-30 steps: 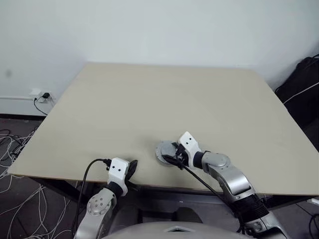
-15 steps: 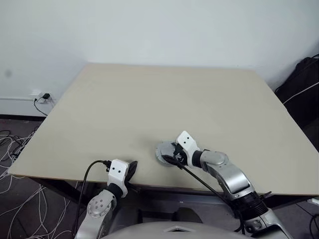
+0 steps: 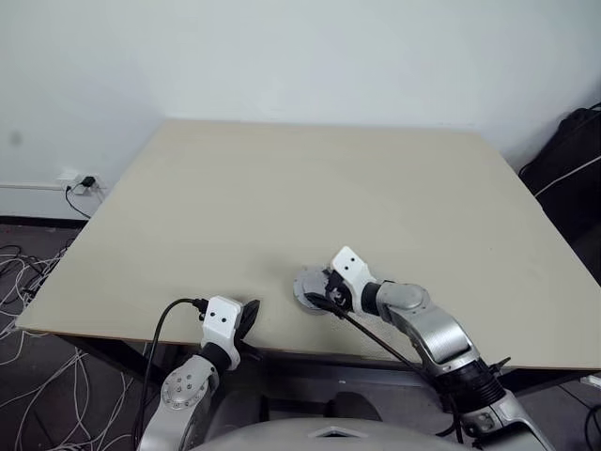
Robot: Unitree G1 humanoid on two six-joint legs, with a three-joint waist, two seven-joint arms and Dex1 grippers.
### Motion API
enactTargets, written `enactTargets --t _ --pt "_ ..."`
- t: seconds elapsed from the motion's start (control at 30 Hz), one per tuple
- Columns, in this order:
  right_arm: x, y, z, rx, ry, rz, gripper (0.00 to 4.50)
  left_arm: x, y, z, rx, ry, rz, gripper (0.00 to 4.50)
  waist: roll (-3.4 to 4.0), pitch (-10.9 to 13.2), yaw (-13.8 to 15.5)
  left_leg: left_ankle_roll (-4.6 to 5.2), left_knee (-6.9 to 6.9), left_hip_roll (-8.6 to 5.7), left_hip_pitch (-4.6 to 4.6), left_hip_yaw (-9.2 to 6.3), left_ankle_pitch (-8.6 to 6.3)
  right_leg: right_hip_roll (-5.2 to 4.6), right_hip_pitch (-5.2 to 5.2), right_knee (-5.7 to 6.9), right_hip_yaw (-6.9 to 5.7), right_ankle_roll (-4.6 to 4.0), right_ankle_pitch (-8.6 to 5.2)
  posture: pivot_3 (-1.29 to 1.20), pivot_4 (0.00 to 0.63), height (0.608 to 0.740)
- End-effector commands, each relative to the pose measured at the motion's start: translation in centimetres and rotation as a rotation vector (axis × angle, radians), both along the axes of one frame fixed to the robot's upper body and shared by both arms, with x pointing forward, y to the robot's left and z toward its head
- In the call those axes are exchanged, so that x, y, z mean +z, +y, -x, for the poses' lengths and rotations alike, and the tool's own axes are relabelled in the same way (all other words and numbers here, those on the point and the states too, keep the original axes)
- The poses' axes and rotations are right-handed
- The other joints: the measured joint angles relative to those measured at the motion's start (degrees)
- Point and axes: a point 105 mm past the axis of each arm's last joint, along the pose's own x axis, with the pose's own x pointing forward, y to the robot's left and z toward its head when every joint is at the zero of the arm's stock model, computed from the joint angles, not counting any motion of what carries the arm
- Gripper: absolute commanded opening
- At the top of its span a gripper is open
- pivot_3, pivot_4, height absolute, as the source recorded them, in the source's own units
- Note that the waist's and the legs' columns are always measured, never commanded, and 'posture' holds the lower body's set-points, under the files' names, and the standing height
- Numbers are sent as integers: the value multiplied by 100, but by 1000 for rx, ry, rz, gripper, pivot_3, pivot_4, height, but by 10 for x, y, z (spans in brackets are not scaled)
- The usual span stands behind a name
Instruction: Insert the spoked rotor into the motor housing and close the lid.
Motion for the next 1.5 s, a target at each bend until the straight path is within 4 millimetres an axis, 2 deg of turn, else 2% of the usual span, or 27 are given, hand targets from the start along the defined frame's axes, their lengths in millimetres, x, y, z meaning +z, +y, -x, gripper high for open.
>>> enactTargets --t 0.03,0.2,0.4,0.57,0.77,0.97,1.2,1.5 --pt "-12 -7 4 1 19 60 3199 19 4 -13 3 -82 15 41 -1 -7 1 0 0 0 1 0 0 0 1 0 0 0 0 0 0 740" --pt "-12 -6 5 11 31 57 3199 27 8 -28 -1 -127 11 41 -1 -18 2 0 2 0 10 0 0 3 11 0 -3 0 0 0 0 740" --pt "-12 -3 4 19 38 55 3199 36 4 -56 -127 -169 -5 41 -1 -24 19 0 7 -1 17 -1 1 15 19 4 -15 2 1 0 0 740" --pt "-11 1 4 32 42 45 3199 39 -2 -77 -257 -110 79 41 -11 -32 16 15 12 -3 18 0 9 20 22 3 -15 4 3 0 0 740" --pt "-7 4 1 18 30 25 3199 35 -15 -88 -384 -5 152 41 -17 -35 -10 27 14 -2 20 -1 16 28 25 4 -13 8 5 0 0 740" --pt "-6 5 2 15 24 25 3199 39 -42 -92 -513 54 202 41 -20 -36 -10 28 23 -2 20 -2 17 29 29 5 -13 16 9 0 0 740" --pt "-6 9 2 19 18 24 3199 32 -68 -91 -595 107 163 41 -21 -36 -15 28 24 -1 20 -3 17 28 28 6 -8 18 11 0 0 740" --pt "-5 10 4 18 14 21 3199 15 -74 -83 -643 184 78 41 -21 -36 -16 7 24 0 18 -6 5 18 26 6 2 15 11 0 0 740"
